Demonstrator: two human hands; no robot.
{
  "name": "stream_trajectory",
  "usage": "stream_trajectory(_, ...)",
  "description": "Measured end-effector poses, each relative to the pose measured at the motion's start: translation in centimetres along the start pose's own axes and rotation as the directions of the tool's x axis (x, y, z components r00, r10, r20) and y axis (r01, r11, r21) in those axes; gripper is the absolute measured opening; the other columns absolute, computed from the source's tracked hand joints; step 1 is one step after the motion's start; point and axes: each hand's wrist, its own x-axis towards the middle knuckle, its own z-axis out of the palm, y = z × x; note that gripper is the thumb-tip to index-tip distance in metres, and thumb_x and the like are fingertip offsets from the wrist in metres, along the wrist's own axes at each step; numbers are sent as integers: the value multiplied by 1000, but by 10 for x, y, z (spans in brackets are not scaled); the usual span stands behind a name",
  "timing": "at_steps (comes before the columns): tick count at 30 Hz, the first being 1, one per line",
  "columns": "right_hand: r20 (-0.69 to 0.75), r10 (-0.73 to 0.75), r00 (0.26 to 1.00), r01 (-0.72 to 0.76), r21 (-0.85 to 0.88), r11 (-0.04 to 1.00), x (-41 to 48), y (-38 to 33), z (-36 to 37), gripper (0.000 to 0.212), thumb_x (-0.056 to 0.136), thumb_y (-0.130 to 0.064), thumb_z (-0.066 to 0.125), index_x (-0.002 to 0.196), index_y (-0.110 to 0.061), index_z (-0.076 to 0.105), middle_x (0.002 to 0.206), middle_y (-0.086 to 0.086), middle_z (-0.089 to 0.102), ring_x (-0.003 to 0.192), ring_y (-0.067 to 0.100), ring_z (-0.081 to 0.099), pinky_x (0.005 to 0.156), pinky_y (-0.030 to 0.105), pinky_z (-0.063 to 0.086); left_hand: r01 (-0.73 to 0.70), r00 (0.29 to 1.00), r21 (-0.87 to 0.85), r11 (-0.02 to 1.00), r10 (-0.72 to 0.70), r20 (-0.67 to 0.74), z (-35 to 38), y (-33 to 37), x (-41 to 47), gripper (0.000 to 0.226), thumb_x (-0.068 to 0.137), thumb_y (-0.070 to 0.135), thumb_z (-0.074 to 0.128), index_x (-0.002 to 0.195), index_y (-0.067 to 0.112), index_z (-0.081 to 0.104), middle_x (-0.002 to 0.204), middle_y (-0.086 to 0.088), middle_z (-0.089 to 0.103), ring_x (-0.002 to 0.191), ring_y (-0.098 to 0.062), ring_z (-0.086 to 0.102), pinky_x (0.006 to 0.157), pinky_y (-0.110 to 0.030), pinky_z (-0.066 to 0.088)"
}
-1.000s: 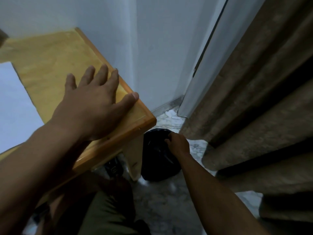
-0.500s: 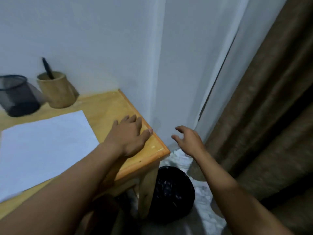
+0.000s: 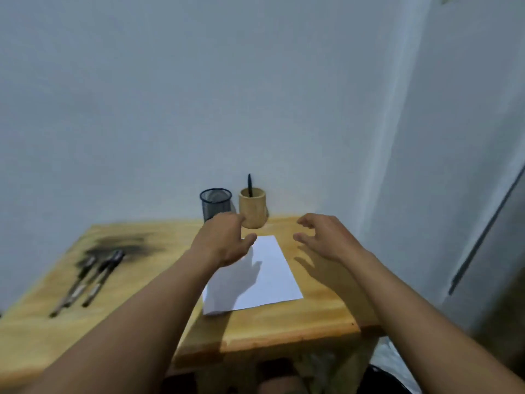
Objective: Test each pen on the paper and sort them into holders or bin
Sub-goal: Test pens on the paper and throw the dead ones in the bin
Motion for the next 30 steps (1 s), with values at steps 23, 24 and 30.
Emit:
stream_trajectory(23,266,-556,787,548,113,829,69,-259,171,31,89,-31,62,120,-27,66,123,2,70,111,26,66,88,42,55,577,811,0,817,-572,-122,-40,-186,-140,41,89,40,61,121,13,64,115,-10,66,107,-30,60,87,-38,51)
stream_trajectory(24,264,-567,780,557,121,822,69,-261,176,31,88,-31,60,118,-27,66,121,3,71,110,28,66,88,42,56,583,806,-11,813,-579,-124,-36,-188,-142,43,88,39,62,123,14,63,116,-9,66,108,-29,60,88,-39,51)
stream_trajectory(30,273,-626,730,605,169,778,66,-273,195,30,92,-26,56,120,-29,66,123,2,69,112,28,63,89,41,54,610,782,-21,792,-605,-151,-15,-191,-152,37,89,39,59,117,18,67,109,-3,67,97,-24,61,84,-39,53)
